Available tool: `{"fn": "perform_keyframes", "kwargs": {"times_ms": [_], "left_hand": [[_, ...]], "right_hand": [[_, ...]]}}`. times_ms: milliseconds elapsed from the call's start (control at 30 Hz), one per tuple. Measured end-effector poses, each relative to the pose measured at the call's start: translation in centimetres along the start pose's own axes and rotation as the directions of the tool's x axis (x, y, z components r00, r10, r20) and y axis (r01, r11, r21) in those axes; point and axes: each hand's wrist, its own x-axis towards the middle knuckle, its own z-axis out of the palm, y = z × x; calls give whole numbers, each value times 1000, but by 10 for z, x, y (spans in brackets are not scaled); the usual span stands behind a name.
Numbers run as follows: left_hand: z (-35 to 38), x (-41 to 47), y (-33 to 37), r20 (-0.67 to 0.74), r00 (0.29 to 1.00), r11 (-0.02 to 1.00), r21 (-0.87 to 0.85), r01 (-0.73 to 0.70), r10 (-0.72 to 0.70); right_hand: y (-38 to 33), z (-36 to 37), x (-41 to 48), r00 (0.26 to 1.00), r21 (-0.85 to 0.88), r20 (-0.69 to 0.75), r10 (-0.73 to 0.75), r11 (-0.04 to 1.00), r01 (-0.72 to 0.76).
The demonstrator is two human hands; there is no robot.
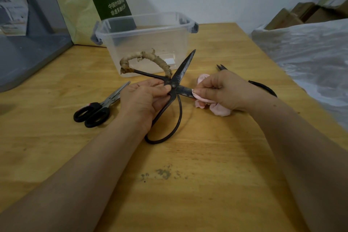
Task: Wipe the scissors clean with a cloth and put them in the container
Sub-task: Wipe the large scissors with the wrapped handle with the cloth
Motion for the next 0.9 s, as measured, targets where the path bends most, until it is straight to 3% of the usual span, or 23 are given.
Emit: {"fn": "perform_keyframes", "kwargs": {"times_ms": [900], "left_hand": [[-7,6,7,-7,1000,998,-62,-19,18]], "right_hand": [[-1,-7,-8,999,-54,-28,-18,998,16]]}}
